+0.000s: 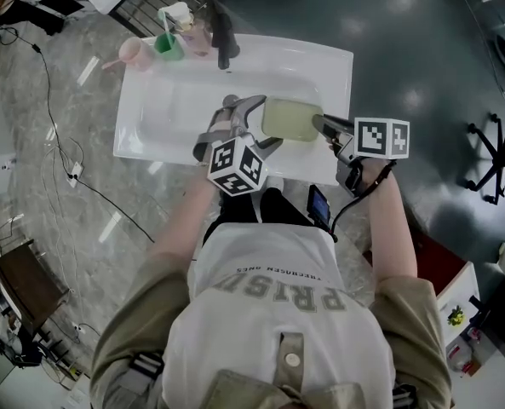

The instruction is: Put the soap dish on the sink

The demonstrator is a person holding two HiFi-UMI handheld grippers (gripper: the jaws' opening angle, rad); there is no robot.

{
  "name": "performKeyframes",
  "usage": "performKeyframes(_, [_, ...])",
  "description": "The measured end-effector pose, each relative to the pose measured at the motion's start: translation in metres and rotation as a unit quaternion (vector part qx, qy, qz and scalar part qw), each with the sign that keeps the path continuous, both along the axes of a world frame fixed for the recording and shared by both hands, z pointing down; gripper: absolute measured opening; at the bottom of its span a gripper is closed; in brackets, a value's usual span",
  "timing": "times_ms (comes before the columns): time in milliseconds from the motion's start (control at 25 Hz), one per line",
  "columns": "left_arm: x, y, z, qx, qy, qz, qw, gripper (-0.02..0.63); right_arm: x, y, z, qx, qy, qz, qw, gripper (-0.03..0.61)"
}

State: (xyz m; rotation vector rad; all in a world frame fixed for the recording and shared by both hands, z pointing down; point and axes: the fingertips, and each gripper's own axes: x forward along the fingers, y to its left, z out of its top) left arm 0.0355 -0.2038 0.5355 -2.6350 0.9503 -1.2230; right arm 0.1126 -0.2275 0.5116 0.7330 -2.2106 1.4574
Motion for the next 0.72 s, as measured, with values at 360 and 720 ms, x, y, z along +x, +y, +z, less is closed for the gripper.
performKeyframes(360, [0.003, -0.024, 0.028, -0.025, -0.013, -0.008, 0.9996, 0.424, 0.004, -0.022, 0.021, -0.016, 0.033, 0.019, 0.999, 0.057])
performKeyframes(720, [0.013, -0.062, 0.054, -0.077, -0.035, -0.009, 0.9964, 0.425, 0.015, -0.052, 0.038, -0.034, 0.060, 0.067, 0.995, 0.057])
